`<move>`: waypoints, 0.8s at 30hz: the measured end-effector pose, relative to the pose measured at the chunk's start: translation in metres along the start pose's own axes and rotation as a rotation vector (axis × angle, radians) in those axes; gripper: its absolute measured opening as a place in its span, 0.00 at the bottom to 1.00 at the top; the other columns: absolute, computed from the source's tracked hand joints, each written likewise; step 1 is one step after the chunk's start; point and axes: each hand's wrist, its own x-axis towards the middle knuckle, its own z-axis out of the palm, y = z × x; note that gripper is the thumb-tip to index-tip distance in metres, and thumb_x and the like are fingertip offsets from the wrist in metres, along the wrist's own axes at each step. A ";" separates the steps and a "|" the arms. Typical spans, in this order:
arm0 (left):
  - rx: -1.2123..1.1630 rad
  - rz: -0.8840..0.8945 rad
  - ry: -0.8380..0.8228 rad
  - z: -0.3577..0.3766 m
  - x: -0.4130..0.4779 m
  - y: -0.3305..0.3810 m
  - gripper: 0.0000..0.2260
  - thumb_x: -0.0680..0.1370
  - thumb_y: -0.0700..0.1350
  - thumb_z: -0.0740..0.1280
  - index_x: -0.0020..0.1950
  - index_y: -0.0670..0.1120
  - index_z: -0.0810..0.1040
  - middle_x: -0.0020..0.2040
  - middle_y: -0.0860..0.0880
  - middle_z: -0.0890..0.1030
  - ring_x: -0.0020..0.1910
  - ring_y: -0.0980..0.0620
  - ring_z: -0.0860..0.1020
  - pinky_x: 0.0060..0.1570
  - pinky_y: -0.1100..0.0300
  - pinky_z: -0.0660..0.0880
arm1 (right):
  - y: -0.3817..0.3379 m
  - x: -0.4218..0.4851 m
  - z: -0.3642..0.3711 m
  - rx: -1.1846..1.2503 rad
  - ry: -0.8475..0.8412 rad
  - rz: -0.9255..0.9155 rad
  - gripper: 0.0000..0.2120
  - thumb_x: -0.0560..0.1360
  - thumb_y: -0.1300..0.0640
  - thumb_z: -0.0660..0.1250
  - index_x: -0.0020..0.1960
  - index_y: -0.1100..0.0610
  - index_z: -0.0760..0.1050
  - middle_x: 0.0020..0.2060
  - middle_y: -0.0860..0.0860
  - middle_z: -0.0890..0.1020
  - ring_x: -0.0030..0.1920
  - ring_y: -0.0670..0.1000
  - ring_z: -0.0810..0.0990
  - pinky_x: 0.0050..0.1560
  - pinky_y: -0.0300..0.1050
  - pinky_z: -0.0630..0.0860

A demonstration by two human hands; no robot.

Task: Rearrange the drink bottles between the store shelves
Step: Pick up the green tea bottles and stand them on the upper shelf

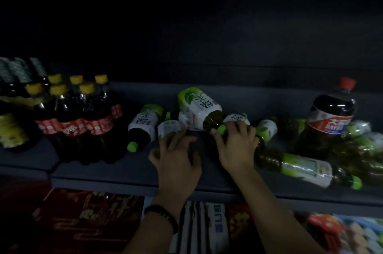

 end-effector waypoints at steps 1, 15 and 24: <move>-0.016 -0.005 0.006 -0.002 0.000 0.002 0.20 0.76 0.47 0.74 0.67 0.60 0.78 0.76 0.58 0.75 0.76 0.52 0.64 0.67 0.41 0.60 | -0.001 -0.001 -0.003 0.002 0.024 -0.022 0.24 0.82 0.37 0.63 0.64 0.55 0.80 0.62 0.56 0.79 0.62 0.62 0.73 0.61 0.62 0.69; -0.542 0.078 -0.288 -0.006 -0.025 0.025 0.50 0.62 0.81 0.74 0.78 0.59 0.68 0.69 0.69 0.75 0.70 0.59 0.77 0.73 0.63 0.71 | -0.025 -0.038 -0.142 0.340 0.130 -0.342 0.20 0.79 0.46 0.69 0.34 0.56 0.73 0.30 0.46 0.74 0.32 0.42 0.70 0.37 0.38 0.64; -1.050 -0.019 -0.257 -0.096 -0.057 0.124 0.34 0.64 0.54 0.85 0.68 0.51 0.81 0.59 0.53 0.88 0.58 0.52 0.87 0.55 0.47 0.86 | 0.010 -0.091 -0.247 0.574 0.006 -0.334 0.03 0.83 0.52 0.68 0.52 0.51 0.77 0.42 0.44 0.81 0.43 0.48 0.81 0.42 0.41 0.75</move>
